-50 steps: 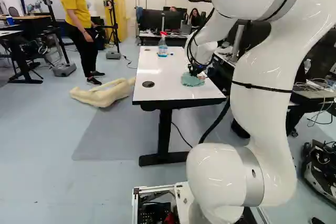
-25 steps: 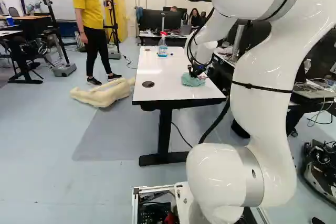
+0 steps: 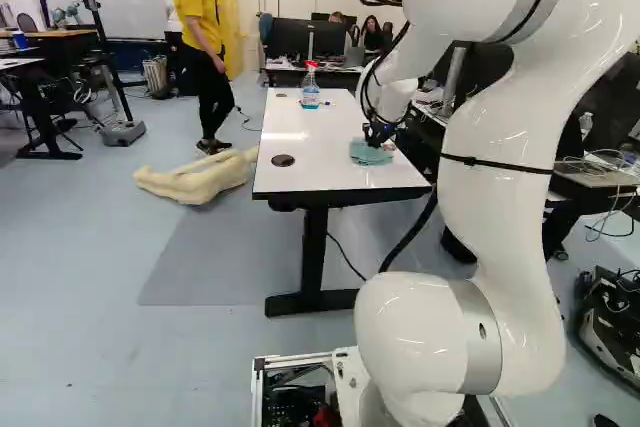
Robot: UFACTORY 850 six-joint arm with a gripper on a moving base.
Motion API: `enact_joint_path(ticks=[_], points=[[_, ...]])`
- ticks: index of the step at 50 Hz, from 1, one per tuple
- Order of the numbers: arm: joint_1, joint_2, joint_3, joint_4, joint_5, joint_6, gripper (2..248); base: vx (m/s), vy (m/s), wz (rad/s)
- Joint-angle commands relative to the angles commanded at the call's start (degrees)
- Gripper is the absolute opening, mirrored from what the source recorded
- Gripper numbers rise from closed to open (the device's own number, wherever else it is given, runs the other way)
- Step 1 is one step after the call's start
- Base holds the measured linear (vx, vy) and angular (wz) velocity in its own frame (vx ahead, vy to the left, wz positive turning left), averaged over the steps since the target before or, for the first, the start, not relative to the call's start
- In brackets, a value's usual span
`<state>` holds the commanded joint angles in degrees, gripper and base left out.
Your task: Clean the table with the green towel
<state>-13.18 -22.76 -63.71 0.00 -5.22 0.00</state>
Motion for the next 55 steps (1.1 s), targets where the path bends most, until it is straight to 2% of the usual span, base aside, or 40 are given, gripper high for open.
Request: enact_joint_path(ticks=[9,22,55], points=[[-0.86,-1.67,-2.14,0.00,0.00,0.00,20,0.000,0.000,0.000],[-0.36,-4.49,-5.82,0.00,0.00,0.00,20,0.000,0.000,0.000],[3.93,-9.96,-13.15,0.00,0.00,0.00,20,0.000,0.000,0.000]])
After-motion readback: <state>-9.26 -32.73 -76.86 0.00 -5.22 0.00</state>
